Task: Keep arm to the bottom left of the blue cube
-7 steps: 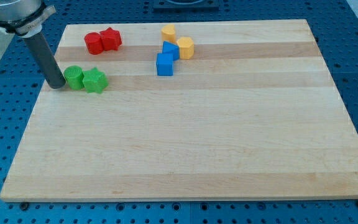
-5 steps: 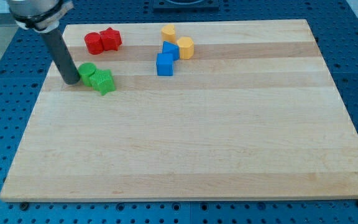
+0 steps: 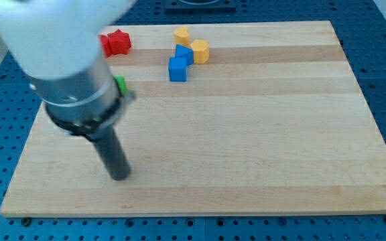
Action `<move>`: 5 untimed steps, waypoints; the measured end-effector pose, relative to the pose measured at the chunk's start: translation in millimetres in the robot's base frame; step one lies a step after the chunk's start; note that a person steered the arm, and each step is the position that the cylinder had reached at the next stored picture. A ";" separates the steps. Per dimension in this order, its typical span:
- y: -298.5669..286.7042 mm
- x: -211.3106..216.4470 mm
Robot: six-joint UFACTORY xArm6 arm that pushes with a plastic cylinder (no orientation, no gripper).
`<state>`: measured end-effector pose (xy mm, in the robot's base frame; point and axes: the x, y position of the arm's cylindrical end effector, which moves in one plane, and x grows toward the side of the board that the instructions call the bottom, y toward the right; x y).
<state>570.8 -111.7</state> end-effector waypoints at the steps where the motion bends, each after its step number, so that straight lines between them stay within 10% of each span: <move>1: 19.1 -57.0; 5: 12.1 -207.4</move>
